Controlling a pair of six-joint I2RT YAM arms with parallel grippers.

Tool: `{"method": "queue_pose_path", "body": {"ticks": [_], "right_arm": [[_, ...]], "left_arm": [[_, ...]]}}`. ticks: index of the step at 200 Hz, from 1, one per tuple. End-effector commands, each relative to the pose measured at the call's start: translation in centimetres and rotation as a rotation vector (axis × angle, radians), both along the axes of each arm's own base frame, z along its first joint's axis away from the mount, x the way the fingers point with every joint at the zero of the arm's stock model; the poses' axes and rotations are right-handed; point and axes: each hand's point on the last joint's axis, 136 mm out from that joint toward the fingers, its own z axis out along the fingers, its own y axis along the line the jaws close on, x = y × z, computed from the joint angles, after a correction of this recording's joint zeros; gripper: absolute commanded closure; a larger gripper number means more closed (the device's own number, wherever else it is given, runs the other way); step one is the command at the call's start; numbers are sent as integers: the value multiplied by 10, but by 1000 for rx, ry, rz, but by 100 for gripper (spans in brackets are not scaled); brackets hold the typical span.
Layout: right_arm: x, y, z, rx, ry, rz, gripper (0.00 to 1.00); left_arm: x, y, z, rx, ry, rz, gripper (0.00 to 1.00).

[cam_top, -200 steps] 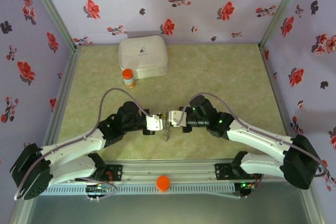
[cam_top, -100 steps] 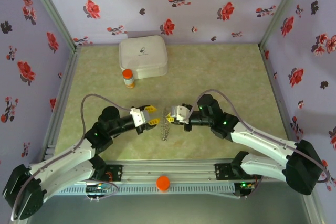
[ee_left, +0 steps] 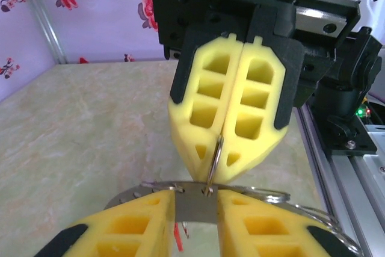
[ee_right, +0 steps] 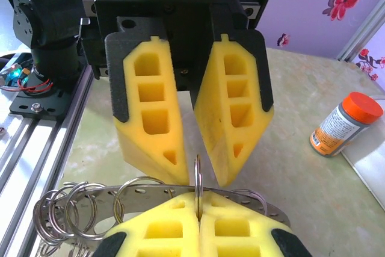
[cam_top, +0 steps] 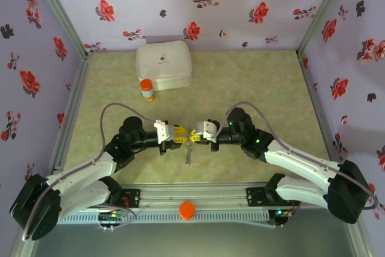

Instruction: Put the keys on the keyring

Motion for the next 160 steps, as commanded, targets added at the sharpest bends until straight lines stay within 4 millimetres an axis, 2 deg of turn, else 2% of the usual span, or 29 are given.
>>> {"method": "queue_pose_path", "body": {"ticks": [1,36,61,101,123,149,160], "right_arm": [[1,3,13,48,-14,13,100],[9,2,4,14,-27,-22,100],[6,3,3,10,-18,-7,100],[6,5,-2,-10,-7,-1,100],[9,4,-8,-40,-11,-10,100],[12,2,-15,-82,-20,-31,100],[12,2,-16,-93,-20,-32,99]], "left_arm": [[-2,-5,22,-50,-54,-47,77],[-2,-8,17,-43,-28,-68,78],[-1,-10,12,-45,-8,-72,78],[1,-14,13,-77,-1,-82,82],[2,-15,14,-87,-17,-83,88],[2,-14,16,-96,-43,-82,100],[6,-13,15,-99,-46,-55,100]]}}
